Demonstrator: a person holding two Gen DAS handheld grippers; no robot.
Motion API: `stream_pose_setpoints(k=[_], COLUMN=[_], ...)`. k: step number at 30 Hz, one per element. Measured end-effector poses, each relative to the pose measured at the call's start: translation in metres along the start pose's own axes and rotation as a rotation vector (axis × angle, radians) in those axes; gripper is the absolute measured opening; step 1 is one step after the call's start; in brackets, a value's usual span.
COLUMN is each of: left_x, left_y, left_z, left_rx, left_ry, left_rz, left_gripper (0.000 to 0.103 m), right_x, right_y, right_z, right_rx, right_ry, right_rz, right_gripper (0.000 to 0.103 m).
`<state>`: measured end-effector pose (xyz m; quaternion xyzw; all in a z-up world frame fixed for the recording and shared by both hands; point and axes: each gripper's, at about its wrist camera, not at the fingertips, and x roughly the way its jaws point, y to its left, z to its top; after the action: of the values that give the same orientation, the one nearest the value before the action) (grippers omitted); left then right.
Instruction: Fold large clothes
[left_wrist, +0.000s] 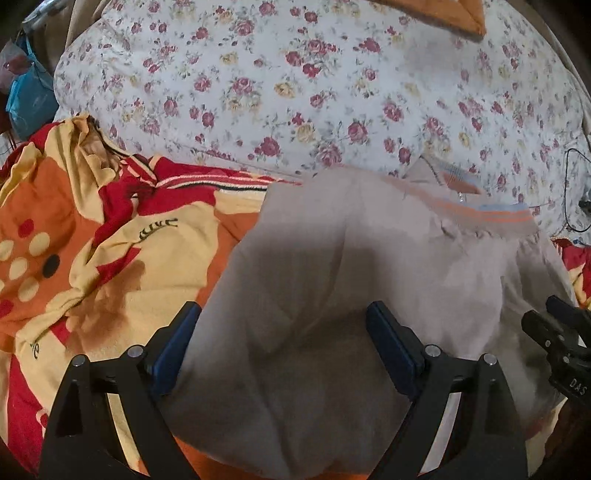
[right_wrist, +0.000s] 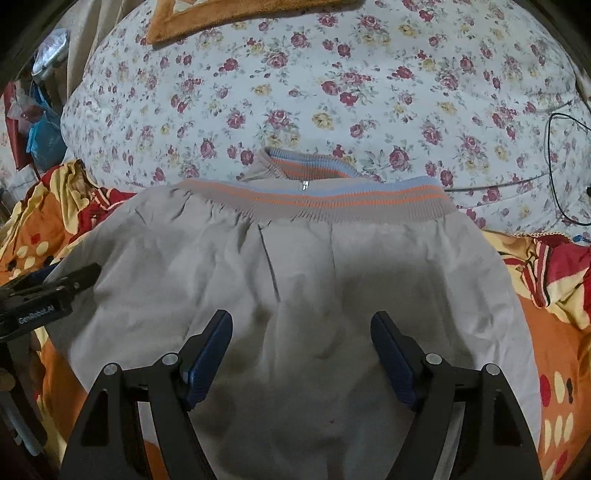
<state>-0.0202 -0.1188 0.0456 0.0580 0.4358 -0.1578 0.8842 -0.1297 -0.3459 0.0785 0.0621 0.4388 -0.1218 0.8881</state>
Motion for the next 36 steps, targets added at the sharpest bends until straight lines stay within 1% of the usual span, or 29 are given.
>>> stream_pose_setpoints(k=[4,9,12,15,17,23,27,33,36], left_x=[-0.002,-0.007,-0.013,-0.019,-0.019,-0.014,-0.012,-0.010,-0.007], left_y=[0.001,0.003,0.006,0.011,0.013,0.014,0.012,0.014,0.014], left_z=[0.000,0.002,0.004,0.006,0.007,0.006,0.005,0.005,0.005], left_rx=[0.002,0.005,-0.014,-0.042,-0.052,-0.052,-0.047,-0.065,-0.068], left_ry=[-0.012,-0.037,-0.066,-0.091,-0.101,-0.081,-0.069,-0.056,-0.048], left_rz=[0.009,0.019,0.010,-0.022,-0.018,-0.011,-0.012,-0.044,-0.040], left_gripper=[0.090,0.090,0.090,0.090,0.090,0.090,0.090,0.090,0.090], right_x=[0.000,-0.004,-0.004,-0.003,-0.002,-0.002,-0.001,0.000,0.001], right_y=[0.001,0.001,0.000,-0.004,-0.006,-0.006,-0.004,-0.004,-0.003], right_z=[-0.003,-0.002,-0.001,-0.001,-0.001,-0.001,-0.002,0.000,0.000], right_rx=[-0.002,-0.011,-0.007,0.015,0.025,0.034,0.030,0.031,0.024], right_ry=[0.005,-0.028,-0.032,-0.036,-0.031,-0.031,-0.031,-0.028,-0.023], right_rz=[-0.006,-0.017,-0.015,-0.005,-0.005,0.001,-0.012,-0.013,-0.013], right_gripper=[0.079,0.079,0.079,0.079,0.079,0.079,0.079,0.079,0.079])
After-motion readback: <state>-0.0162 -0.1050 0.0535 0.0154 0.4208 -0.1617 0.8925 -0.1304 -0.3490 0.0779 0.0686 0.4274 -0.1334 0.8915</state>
